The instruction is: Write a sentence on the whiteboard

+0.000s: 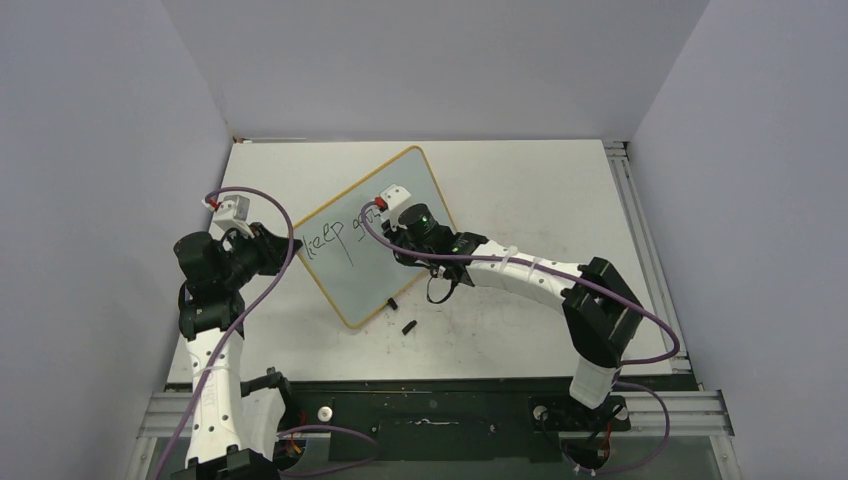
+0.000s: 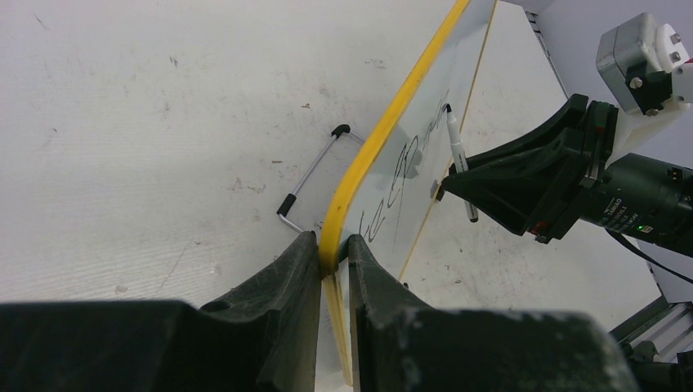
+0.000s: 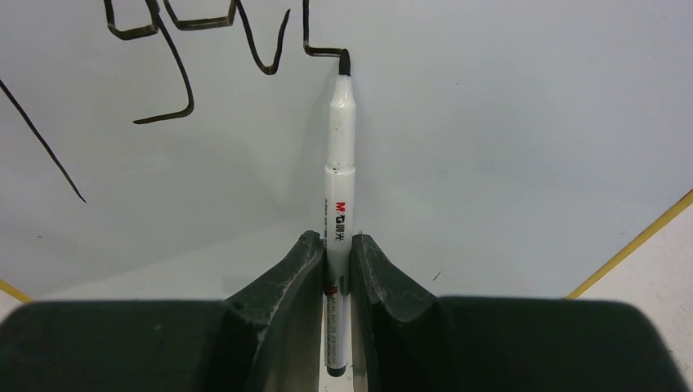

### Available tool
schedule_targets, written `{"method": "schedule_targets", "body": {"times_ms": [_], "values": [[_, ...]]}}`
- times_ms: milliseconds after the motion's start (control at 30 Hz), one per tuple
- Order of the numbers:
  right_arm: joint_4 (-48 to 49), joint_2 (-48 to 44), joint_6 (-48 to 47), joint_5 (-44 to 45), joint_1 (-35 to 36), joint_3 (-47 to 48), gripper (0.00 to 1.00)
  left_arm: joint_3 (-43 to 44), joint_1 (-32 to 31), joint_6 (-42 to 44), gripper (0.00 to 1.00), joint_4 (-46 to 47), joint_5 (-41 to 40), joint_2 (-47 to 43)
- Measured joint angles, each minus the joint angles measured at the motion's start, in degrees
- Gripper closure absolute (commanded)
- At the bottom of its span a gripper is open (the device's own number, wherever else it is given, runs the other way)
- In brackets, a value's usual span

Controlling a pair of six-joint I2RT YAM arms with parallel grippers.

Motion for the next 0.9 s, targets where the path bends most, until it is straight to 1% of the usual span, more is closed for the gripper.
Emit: {"method": "schedule_targets", "body": {"times_ms": [233,667,900], "values": [[-0.63,-0.46,-0.17,0.20,-0.07,0.98,0.95,0.00,0.00,-0.02,1.00,-0.02,0.04,0.00],[-1.31,0.63,-1.11,0.59,-1.36,8.28,0.95,0.00,0.00,-0.02,1.00,-0.02,0.04,0.00],[-2.69,2.45,-1.29,0.35,-1.46,8.81,0.95,0.00,0.00,-0.02,1.00,0.00,0.04,0.00]]}}
